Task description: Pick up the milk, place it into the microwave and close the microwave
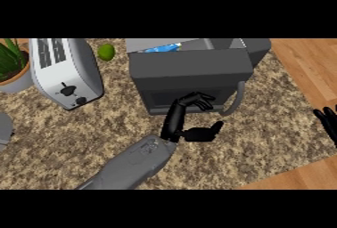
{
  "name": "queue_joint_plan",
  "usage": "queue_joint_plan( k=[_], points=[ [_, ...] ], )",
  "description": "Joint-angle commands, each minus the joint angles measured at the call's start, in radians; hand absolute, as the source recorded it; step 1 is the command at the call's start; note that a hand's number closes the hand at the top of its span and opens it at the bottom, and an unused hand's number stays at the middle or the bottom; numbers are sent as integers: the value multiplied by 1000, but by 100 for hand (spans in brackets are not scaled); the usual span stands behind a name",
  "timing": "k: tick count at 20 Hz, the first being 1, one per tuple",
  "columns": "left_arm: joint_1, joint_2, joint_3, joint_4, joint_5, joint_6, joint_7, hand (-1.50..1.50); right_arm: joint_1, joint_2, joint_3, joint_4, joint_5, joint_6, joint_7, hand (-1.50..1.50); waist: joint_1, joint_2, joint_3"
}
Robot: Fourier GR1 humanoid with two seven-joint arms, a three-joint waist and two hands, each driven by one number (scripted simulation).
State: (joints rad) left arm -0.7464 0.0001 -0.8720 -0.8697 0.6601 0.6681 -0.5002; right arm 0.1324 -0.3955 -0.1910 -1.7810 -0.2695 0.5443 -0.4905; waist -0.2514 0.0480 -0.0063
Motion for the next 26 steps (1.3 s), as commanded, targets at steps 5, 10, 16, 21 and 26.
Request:
queue_joint_plan(
  k=[5,10,16,21,26],
  points=[
    [-93,0,70,46,119,95,16,-150,-114,-140,-135,-65,151,-92,-17,150,-35,13,-3],
    [-116,0,82,37,181,123,-12,-150,-160,-168,-145,-67,182,-113,-10,150,-32,25,-1],
    [-124,0,72,53,229,133,-48,-150,-191,-179,-143,-45,200,-121,-12,150,-28,38,1],
    [-138,0,69,62,268,136,-67,-150,-219,-196,-150,-27,200,-117,-15,150,-37,42,2],
    [-158,0,67,84,287,134,-95,-150,-258,-207,-152,-15,204,-129,4,150,-27,45,2]
  ],
)
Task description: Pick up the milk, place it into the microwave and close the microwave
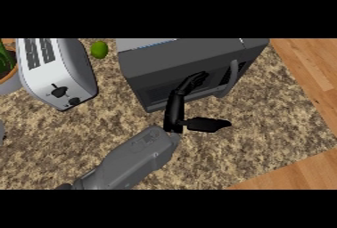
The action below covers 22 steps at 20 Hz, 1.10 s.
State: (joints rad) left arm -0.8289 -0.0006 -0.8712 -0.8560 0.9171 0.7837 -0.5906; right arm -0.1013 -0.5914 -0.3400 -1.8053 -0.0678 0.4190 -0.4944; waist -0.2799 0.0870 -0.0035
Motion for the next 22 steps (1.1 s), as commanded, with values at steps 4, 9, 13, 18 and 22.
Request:
queue_joint_plan(
  k=[4,9,13,18,22],
  points=[
    [-71,1,55,70,54,19,-23,-150,-39,-6,7,25,3,-3,6,150,-8,12,0],
    [-72,1,39,61,73,7,-42,-150,-33,125,69,133,-227,84,50,-150,7,17,4],
    [-84,1,42,83,90,8,-54,-150,-49,119,65,168,-276,108,74,-150,0,15,3],
    [-76,1,40,94,111,-3,-83,-150,-73,89,49,213,-326,149,91,-150,-9,18,2],
    [-86,1,39,108,119,-9,-98,-150,-95,68,36,259,-364,176,105,-150,-5,22,4]
  ],
)
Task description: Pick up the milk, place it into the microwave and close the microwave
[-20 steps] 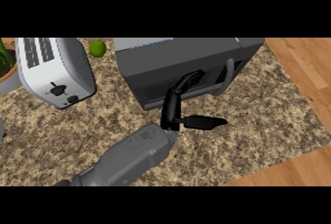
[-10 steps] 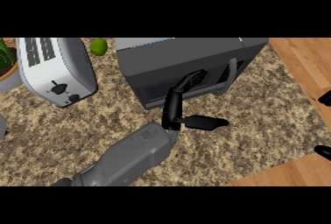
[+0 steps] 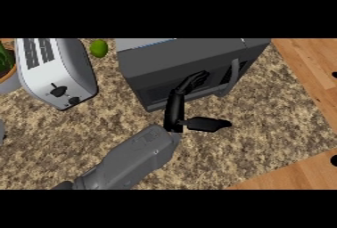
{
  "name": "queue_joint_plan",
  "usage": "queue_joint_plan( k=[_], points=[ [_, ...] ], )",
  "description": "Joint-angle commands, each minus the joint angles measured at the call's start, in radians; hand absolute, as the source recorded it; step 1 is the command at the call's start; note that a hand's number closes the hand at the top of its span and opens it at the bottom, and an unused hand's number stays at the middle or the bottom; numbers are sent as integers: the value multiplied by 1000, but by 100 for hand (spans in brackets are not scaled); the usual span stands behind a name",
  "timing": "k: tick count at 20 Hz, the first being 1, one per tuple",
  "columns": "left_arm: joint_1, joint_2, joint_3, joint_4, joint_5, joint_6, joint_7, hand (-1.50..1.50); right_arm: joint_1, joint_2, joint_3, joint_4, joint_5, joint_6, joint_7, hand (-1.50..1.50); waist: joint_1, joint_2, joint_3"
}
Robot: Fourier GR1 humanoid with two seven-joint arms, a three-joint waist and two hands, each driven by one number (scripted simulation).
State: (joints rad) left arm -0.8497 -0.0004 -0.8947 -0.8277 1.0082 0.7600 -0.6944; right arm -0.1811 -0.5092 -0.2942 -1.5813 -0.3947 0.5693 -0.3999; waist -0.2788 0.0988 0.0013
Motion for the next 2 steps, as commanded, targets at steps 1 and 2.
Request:
queue_joint_plan(
  k=[1,2],
  points=[
    [-62,0,56,71,37,16,4,-150,-27,-18,-11,44,-47,30,16,-150,-8,9,-2],
    [-62,0,59,73,42,15,1,-150,-27,-23,-11,52,-51,40,16,-150,-12,10,-1]
  ],
)
